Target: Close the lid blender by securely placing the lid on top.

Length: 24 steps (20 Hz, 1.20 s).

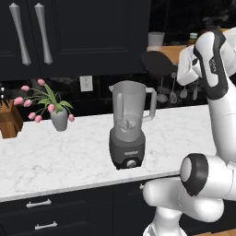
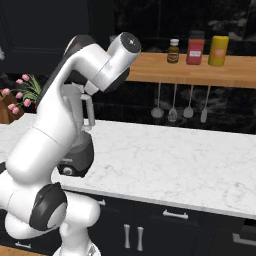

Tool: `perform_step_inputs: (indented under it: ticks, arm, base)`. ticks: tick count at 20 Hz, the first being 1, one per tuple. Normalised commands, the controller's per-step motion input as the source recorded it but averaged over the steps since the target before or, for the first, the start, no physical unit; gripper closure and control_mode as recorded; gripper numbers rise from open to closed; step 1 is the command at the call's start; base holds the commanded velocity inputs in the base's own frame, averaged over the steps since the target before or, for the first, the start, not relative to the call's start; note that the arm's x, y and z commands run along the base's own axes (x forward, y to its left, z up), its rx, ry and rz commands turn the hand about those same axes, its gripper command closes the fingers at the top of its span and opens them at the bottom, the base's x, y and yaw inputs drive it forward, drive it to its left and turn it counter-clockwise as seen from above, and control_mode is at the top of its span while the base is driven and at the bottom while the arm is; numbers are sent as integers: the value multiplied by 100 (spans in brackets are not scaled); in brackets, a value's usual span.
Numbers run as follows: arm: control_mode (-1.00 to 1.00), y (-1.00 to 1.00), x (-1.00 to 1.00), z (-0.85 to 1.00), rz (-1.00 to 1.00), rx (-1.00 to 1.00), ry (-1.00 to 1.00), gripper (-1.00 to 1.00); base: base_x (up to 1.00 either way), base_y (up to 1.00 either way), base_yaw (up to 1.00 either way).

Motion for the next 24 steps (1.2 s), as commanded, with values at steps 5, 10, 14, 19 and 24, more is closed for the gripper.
perform_step_inputs:
  ticks: [5, 10, 14, 19, 24]
  arm:
    - [-100, 81, 0, 24, 2, 4, 6, 100]
    - [-100, 40, 0, -9, 1, -9, 0, 100]
    - [-100, 2, 2, -14, 1, -9, 3, 100]
    - [-100, 0, 4, -23, 0, -6, 12, 100]
    - [-100, 6, 3, -26, 1, -5, 20, 100]
  base:
    - [0, 0, 0]
    - [0, 0, 0]
    - [0, 0, 0]
    - [0, 0, 0]
    - [0, 0, 0]
